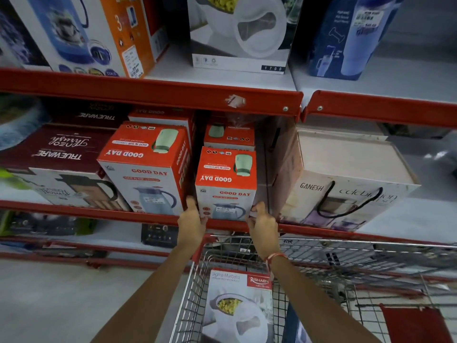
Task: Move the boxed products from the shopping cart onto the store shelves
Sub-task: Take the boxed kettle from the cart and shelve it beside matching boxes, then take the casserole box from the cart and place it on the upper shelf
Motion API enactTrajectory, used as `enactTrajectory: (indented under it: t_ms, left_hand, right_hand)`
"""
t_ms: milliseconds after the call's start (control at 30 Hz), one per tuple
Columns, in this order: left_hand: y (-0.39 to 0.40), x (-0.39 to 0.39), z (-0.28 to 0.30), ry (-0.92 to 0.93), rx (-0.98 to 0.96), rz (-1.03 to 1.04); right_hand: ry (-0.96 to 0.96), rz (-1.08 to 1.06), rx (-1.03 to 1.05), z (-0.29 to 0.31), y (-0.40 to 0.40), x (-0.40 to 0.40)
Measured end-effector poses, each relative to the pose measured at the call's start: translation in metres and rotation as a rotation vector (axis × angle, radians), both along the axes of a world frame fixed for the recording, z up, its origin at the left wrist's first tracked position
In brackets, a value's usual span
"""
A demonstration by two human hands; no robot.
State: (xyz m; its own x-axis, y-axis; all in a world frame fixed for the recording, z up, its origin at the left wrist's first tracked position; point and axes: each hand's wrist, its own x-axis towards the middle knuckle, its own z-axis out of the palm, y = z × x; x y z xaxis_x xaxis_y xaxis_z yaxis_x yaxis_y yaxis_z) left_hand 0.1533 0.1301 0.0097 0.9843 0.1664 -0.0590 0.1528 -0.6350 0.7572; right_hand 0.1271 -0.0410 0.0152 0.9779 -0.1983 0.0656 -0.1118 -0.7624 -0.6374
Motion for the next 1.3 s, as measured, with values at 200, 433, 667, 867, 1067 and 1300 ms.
enactTrajectory:
  t_ms: [200, 433, 667, 867, 1067, 1300]
  left_hand:
    - [0.0, -0.032, -0.013, -0.124, -0.056, 0.011]
    - [-0.015, -0.102, -0.094, 0.106, 0.092, -0.147]
    - [-0.012, -0.156, -0.188, 0.755, 0.069, -0.087]
    - [-0.011, -0.159, -0.221, 0.87, -0.037, -0.099]
    - [-0.004, -0.171, -0.149, 0.82, -0.069, -0.178]
    - [0.021, -0.214, -0.029, 0.55, 0.013, -0.132]
  right_hand:
    - [-0.039, 0.013, 0.072, -0.03, -0.02, -0.035]
    - [0.494, -0.056, 0.16, -0.118, -0.049, -0.114]
    - [1.003, -0.187, 0.409, -0.172, -0.078, -0.142]
    - [1.076, -0.243, 0.731, -0.2, -0.072, -0.133]
    - [0.927, -0.134, 0.755, -0.161, -0.081, -0.146]
    - [0.729, -0.006, 0.637, -0.02, -0.081, -0.18]
